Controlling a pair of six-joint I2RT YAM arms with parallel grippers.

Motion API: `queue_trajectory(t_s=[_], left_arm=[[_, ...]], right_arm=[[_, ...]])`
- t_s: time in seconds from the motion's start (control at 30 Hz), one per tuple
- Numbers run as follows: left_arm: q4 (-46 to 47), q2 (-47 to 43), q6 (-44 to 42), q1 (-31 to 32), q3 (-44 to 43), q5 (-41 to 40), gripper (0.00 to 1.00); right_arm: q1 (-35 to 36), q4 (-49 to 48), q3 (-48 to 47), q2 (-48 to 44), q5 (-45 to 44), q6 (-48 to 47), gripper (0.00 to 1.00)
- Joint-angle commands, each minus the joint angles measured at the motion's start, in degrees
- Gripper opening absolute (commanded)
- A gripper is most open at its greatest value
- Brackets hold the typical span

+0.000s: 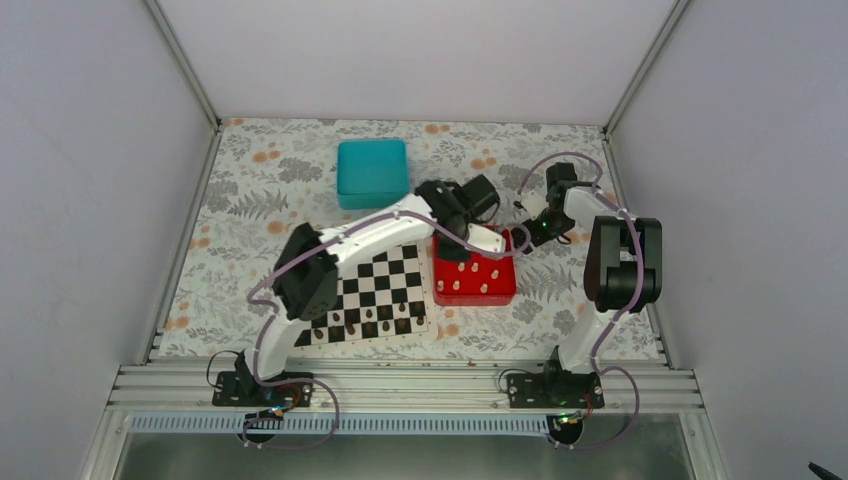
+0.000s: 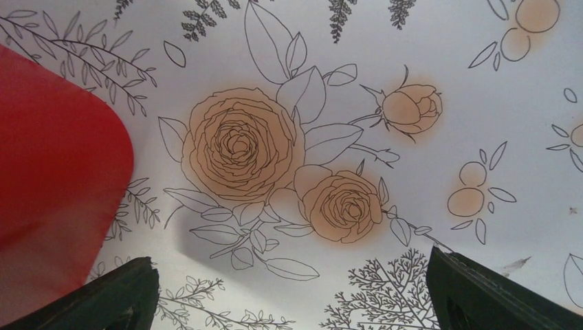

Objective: Set up the chess pieces on the board
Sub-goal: Pick up the chess piece from the storage box, then place the chess piece on the chessboard.

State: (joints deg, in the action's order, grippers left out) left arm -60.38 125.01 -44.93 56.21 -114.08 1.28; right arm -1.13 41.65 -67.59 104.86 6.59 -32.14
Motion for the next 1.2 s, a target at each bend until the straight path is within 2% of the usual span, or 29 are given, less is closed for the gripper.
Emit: queue_trajectory(t_s=[0.0, 0.3, 0.57, 0.8, 1.17], left_arm=[[-0.97, -9.43, 0.49, -4.41, 1.90, -4.11, 0.12], [4.38, -23.82, -0.15, -19.80, 20.34, -4.58, 0.13], [9.59, -27.55, -1.92, -33.90, 30.42, -0.49, 0.13], [12.19, -25.46, -2.70, -38.28, 34.90, 0.75, 0.13], [16.36, -21.20, -2.97, -40.10, 38.95, 0.84, 0.13]], right_arm=[[0.51, 0.20, 0.39, 0.85, 0.39, -0.41, 1.00], [0.51, 0.12, 0.42, 1.05, 0.01, -0.34, 1.00], [0.54, 0.28, 0.27, 1.25, -0.05, -0.23, 1.00], [0.60, 0.45, 0.36, 1.40, -0.03, -0.22, 1.00], [0.60, 0.47, 0.44, 1.74, -0.25, -0.23, 1.00]])
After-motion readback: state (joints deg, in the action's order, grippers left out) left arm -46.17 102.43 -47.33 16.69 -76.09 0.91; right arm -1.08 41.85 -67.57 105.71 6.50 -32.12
